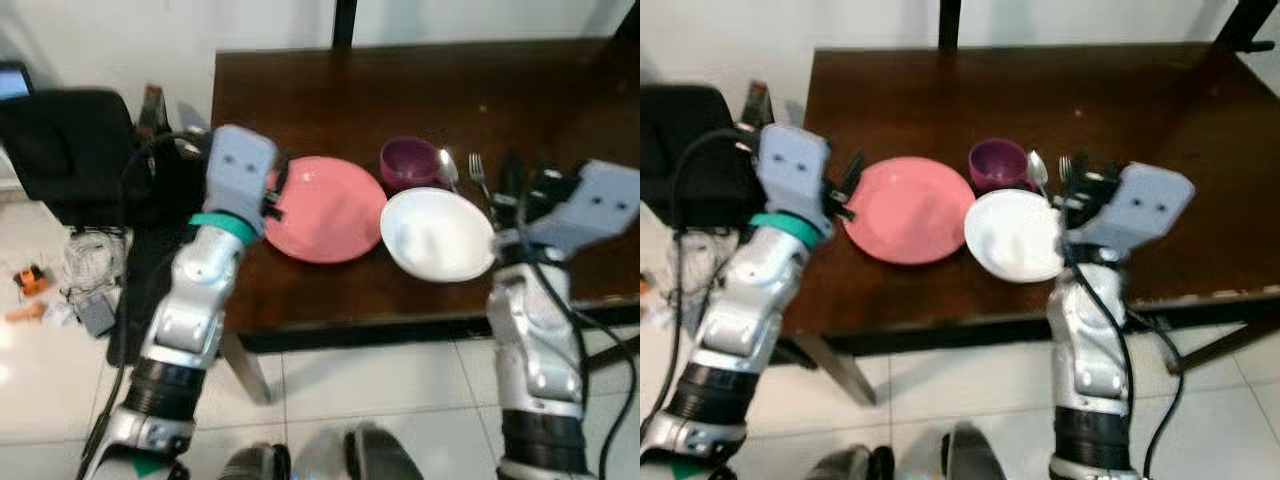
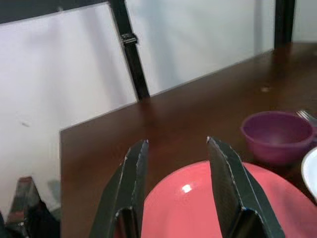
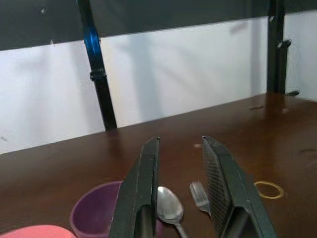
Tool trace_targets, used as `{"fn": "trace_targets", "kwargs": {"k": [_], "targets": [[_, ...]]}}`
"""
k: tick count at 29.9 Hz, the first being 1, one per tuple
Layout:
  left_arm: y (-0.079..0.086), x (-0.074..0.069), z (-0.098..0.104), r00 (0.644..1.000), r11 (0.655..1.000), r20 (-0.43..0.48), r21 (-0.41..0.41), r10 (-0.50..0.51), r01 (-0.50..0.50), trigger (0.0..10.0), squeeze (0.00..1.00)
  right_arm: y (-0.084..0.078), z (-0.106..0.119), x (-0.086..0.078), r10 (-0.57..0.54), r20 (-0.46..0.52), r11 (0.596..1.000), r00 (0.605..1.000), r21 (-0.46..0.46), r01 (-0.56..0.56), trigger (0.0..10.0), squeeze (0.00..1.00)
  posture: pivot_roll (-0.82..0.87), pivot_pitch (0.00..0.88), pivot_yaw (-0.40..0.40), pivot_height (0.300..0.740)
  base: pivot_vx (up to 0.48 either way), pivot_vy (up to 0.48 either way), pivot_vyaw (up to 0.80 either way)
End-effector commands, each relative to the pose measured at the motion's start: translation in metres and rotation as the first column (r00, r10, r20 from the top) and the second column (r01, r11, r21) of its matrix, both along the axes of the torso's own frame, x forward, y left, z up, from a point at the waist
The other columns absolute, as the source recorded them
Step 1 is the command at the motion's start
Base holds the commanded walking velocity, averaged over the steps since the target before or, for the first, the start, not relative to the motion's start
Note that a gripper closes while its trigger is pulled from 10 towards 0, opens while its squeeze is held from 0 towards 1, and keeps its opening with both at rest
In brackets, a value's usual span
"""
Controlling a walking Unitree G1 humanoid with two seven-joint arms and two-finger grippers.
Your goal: Setting the table
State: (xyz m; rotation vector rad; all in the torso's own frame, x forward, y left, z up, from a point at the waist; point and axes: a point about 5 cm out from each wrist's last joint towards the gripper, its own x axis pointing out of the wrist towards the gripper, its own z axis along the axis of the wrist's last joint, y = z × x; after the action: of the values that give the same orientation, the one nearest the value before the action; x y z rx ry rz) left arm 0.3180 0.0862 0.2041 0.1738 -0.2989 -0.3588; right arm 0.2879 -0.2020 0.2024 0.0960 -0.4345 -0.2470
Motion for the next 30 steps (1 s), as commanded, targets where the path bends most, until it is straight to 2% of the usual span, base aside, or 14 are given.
{"fn": "trace_targets", "kwargs": {"k": [1,13,15,16,19,20,22,24,25,26,27,28,29,30], "targets": [[0.004,-0.001,-0.002,1.0,1.0,-0.015,0.018,0.004,-0.003,10.0,0.0,0.003,0.0,-0.001,0.01,-0.008,1.0,1.0,0.003,-0.01,10.0,0.0,-0.03,0.0,0.074,0.74,0.0,0.0,0.0],[-0.003,-0.003,-0.008,0.997,0.998,-0.063,0.043,-0.046,0.049,10.0,0.0,0.003,-0.002,-0.002,0.008,-0.022,1.0,1.0,0.003,-0.007,10.0,0.0,-0.03,0.0,0.075,0.74,0.0,0.0,0.0],[0.002,-0.001,-0.012,0.993,0.991,-0.096,0.111,-0.065,0.076,10.0,0.0,0.005,-0.002,-0.002,0.025,-0.033,1.0,0.999,-0.002,-0.025,10.0,0.0,-0.03,0.0,0.071,0.74,0.0,0.0,0.0],[0.002,-0.001,-0.012,0.993,0.991,-0.096,0.111,-0.065,0.076,10.0,0.0,0.005,-0.002,-0.002,0.025,-0.033,1.0,0.999,-0.002,-0.025,10.0,0.0,-0.03,0.0,0.071,0.74,0.0,0.0,0.0],[0.028,0.006,-0.015,0.994,0.96,-0.092,0.266,-0.06,0.082,10.0,0.0,0.01,-0.006,0.0,0.067,-0.069,0.997,0.995,-0.019,-0.068,10.0,0.0,-0.02,0.0,0.063,0.74,0.0,0.0,0.0],[0.028,0.006,-0.015,0.994,0.96,-0.092,0.266,-0.06,0.082,10.0,0.0,0.01,-0.006,0.0,0.067,-0.069,0.997,0.995,-0.019,-0.068,10.0,0.0,-0.02,0.0,0.063,0.74,0.0,0.0,0.0],[0.047,0.008,-0.023,0.992,0.917,-0.111,0.388,-0.054,0.093,10.0,0.0,0.016,-0.01,0.001,0.104,-0.105,0.994,0.989,-0.027,-0.107,10.0,0.0,-0.01,0.0,0.061,0.74,0.0,0.0,0.0],[0.065,0.002,-0.048,0.986,0.827,-0.15,0.543,-0.078,0.148,10.0,0.0,0.026,-0.016,0.004,0.161,-0.143,0.985,0.976,-0.039,-0.168,10.0,0.0,0.0,0.0,0.053,0.74,0.0,0.0,0.0],[0.065,0.002,-0.048,0.986,0.827,-0.15,0.543,-0.078,0.148,10.0,0.0,0.026,-0.016,0.004,0.161,-0.143,0.985,0.976,-0.039,-0.168,10.0,0.0,0.0,0.0,0.053,0.74,0.0,0.0,0.0],[0.069,-0.001,-0.057,0.981,0.788,-0.167,0.59,-0.094,0.176,10.0,0.0,0.029,-0.017,0.005,0.18,-0.155,0.981,0.971,-0.041,-0.189,10.0,0.0,0.0,0.0,0.053,0.74,0.0,0.0,0.0],[0.069,-0.001,-0.057,0.981,0.788,-0.167,0.59,-0.094,0.176,10.0,0.0,0.029,-0.017,0.005,0.18,-0.155,0.981,0.971,-0.041,-0.189,10.0,0.0,0.0,0.0,0.053,0.74,0.0,0.0,0.0],[0.074,-0.006,-0.067,0.976,0.736,-0.183,0.644,-0.116,0.208,10.0,0.0,0.033,-0.019,0.006,0.199,-0.164,0.978,0.966,-0.033,-0.207,10.0,0.0,0.01,0.003,0.049,0.74,0.0,0.0,0.0],[0.074,-0.006,-0.067,0.976,0.736,-0.183,0.644,-0.116,0.208,10.0,0.0,0.033,-0.019,0.006,0.199,-0.164,0.978,0.966,-0.033,-0.207,10.0,0.0,0.01,0.003,0.049,0.74,0.0,0.0,0.0],[0.075,-0.01,-0.073,0.971,0.68,-0.189,0.694,-0.145,0.237,10.0,0.0,0.035,-0.019,0.007,0.218,-0.166,0.974,0.962,-0.019,-0.224,10.0,0.0,0.01,0.023,0.048,0.74,0.0,0.0,0.0]]}}
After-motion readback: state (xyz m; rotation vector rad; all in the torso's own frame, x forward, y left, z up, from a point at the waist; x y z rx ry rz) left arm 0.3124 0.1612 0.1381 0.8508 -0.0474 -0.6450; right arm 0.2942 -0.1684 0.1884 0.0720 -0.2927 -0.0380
